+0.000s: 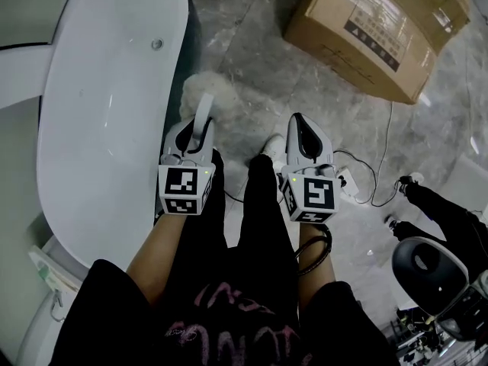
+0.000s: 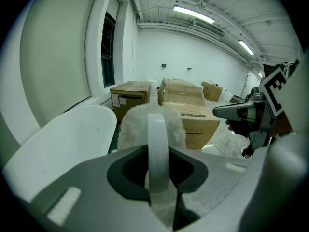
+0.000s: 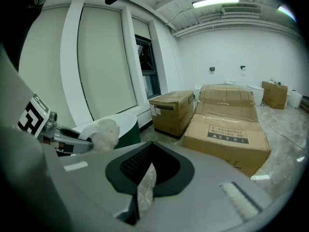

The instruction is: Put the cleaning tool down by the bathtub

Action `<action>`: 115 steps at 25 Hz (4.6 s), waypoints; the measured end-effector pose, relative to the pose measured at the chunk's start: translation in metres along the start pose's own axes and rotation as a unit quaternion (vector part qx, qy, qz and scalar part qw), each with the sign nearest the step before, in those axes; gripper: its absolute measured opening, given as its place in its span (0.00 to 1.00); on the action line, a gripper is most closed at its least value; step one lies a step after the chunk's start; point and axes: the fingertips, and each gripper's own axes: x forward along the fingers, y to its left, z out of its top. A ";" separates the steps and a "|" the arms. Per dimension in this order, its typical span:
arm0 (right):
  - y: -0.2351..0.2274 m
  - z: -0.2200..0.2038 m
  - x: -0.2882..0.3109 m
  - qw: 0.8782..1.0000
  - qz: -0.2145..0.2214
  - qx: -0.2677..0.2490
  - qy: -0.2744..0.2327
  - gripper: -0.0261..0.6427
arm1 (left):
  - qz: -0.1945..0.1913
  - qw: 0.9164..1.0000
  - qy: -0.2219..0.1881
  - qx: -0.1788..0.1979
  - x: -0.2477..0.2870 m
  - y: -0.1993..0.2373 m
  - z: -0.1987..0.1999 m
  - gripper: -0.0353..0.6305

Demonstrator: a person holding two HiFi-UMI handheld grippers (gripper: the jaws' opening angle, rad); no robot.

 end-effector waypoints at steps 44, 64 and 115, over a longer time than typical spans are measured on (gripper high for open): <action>-0.039 -0.334 0.195 0.992 0.053 0.020 0.111 0.07 | 0.049 0.991 0.120 -0.011 0.259 0.056 -0.334 0.17; -0.052 -0.430 0.247 0.987 0.080 0.019 0.140 0.07 | 0.041 0.987 0.152 0.006 0.342 0.078 -0.426 0.17; -0.054 -0.428 0.264 0.984 0.093 -0.002 0.152 0.07 | 0.034 0.988 0.147 0.039 0.361 0.090 -0.420 0.29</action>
